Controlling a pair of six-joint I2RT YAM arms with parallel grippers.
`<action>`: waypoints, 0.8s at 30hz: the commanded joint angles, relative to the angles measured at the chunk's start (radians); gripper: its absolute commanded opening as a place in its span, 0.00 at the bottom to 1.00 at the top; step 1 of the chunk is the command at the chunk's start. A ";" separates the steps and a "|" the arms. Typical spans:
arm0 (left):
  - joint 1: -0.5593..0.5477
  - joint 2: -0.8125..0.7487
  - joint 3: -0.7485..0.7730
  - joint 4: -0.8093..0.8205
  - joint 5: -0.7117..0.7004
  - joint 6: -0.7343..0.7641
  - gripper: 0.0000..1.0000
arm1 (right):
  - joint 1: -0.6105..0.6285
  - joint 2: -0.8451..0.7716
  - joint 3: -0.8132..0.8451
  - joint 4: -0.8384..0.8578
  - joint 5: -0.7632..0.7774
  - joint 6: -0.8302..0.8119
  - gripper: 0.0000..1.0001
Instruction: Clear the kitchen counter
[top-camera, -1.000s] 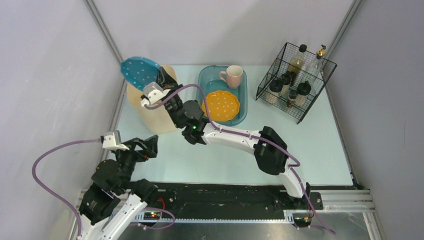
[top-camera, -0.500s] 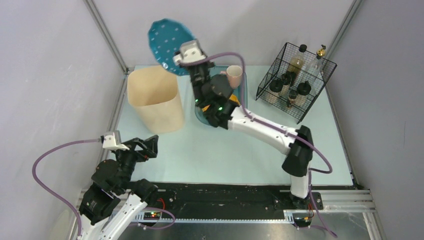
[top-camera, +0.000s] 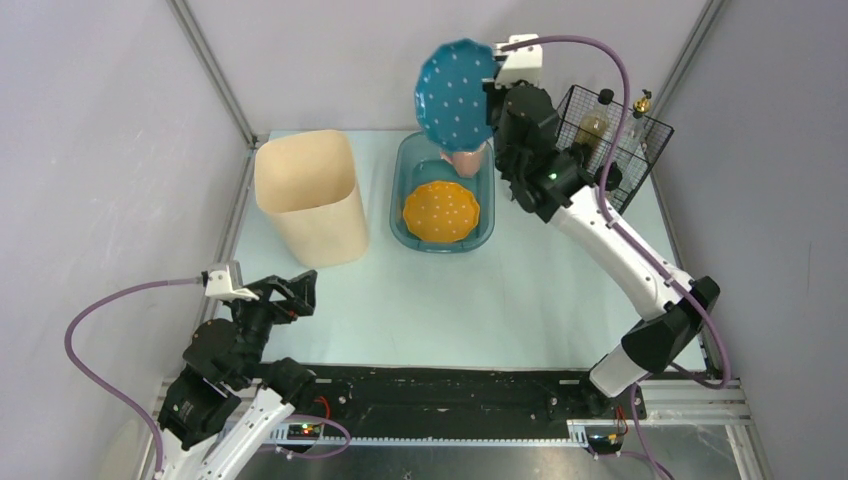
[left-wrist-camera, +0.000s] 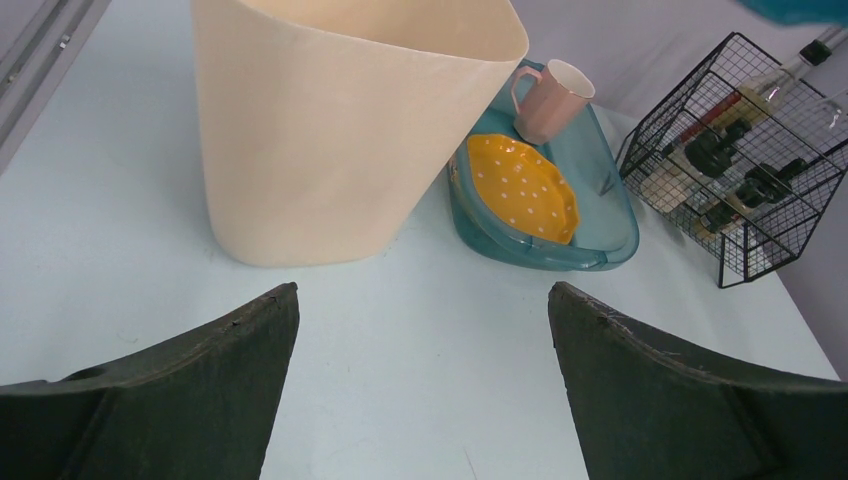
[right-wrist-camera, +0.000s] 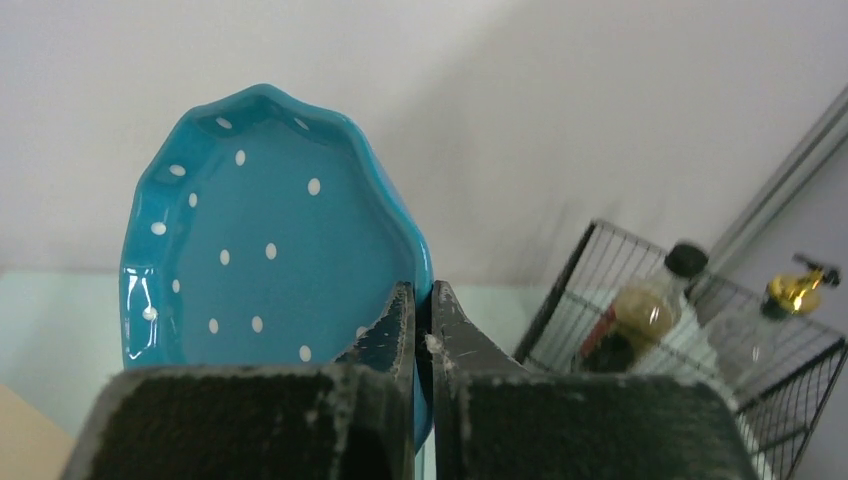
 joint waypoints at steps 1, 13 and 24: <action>-0.002 0.020 -0.002 0.007 0.007 -0.005 0.98 | -0.093 -0.088 -0.046 -0.180 -0.177 0.353 0.00; -0.001 0.017 -0.002 0.007 0.007 -0.004 0.98 | -0.229 -0.036 -0.193 -0.283 -0.478 0.623 0.00; -0.001 0.012 -0.002 0.007 0.008 -0.005 0.98 | -0.236 0.087 -0.258 -0.229 -0.509 0.728 0.00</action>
